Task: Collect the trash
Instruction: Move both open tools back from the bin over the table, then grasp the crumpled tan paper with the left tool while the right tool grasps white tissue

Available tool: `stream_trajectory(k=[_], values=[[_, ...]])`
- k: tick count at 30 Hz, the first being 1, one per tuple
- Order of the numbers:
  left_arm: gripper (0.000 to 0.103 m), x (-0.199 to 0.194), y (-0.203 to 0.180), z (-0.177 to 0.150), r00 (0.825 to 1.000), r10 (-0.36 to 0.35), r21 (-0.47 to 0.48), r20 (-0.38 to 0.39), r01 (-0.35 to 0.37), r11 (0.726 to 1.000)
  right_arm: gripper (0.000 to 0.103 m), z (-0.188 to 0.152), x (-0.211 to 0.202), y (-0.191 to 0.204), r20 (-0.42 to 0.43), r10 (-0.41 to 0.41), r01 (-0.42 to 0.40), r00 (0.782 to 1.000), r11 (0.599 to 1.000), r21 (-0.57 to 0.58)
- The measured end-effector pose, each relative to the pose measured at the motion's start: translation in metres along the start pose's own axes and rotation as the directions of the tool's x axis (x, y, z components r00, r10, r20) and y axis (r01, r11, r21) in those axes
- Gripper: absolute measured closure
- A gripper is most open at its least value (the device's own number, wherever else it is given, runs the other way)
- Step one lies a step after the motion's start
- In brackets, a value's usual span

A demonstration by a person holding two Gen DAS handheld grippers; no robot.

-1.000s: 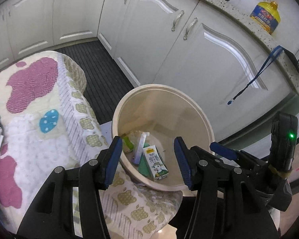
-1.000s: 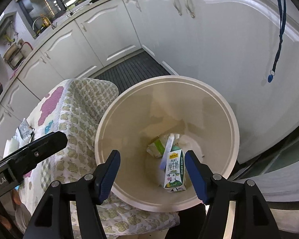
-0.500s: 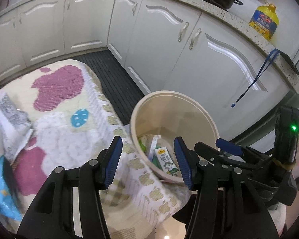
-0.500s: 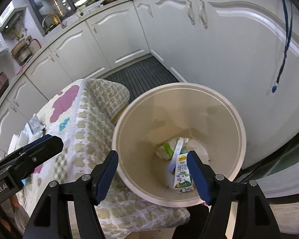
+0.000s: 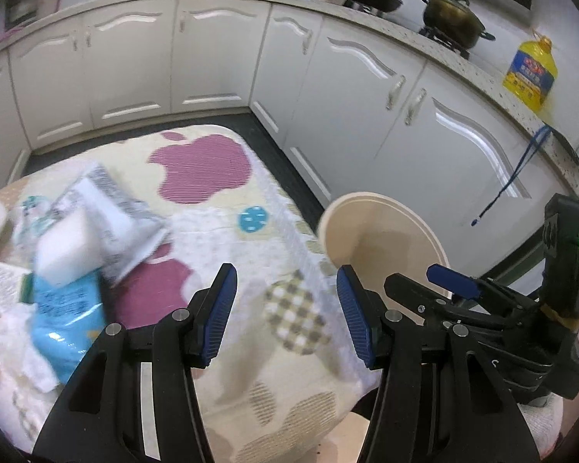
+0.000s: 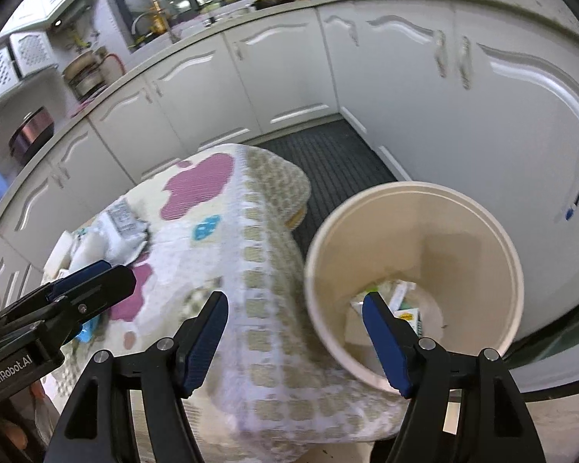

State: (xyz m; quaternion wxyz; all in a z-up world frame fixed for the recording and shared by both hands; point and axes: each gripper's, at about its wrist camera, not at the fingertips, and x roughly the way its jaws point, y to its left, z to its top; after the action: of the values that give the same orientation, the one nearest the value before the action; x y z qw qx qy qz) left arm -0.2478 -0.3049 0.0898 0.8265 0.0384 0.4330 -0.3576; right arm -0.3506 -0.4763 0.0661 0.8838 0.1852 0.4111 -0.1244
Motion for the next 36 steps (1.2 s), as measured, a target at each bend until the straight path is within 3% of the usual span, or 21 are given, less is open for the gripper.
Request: stream_trajectory(k=[14,19,25,29,36], values=[[0.051,-0.067,0.072,-0.019,0.996,0.051,-0.109,0.072,-0.043,0.993,0.029,0.002,0.001,0.078,0.002,0.074,-0.073,0.997,0.988,-0.133],[0.046,-0.093,0.111,-0.032,0.993,0.085,-0.16,0.079,-0.071,0.985,0.029,-0.002,0.002,0.112,-0.022,0.142,-0.144,0.99,0.974,-0.174],[0.045,-0.127,0.173,-0.052,0.983,0.167,-0.247,0.074,-0.144,0.958,0.029,-0.015,0.006,0.155,-0.075,0.223,-0.235,0.972,0.939,-0.25],[0.045,-0.14,0.21,-0.064,0.974,0.219,-0.306,0.055,-0.192,0.933,0.029,-0.023,0.009,0.182,-0.122,0.306,-0.329,0.944,0.903,-0.278],[0.045,-0.137,0.251,-0.083,0.971,0.24,-0.37,0.001,-0.222,0.902,0.029,-0.035,0.016,0.239,-0.182,0.377,-0.419,0.908,0.824,-0.382]])
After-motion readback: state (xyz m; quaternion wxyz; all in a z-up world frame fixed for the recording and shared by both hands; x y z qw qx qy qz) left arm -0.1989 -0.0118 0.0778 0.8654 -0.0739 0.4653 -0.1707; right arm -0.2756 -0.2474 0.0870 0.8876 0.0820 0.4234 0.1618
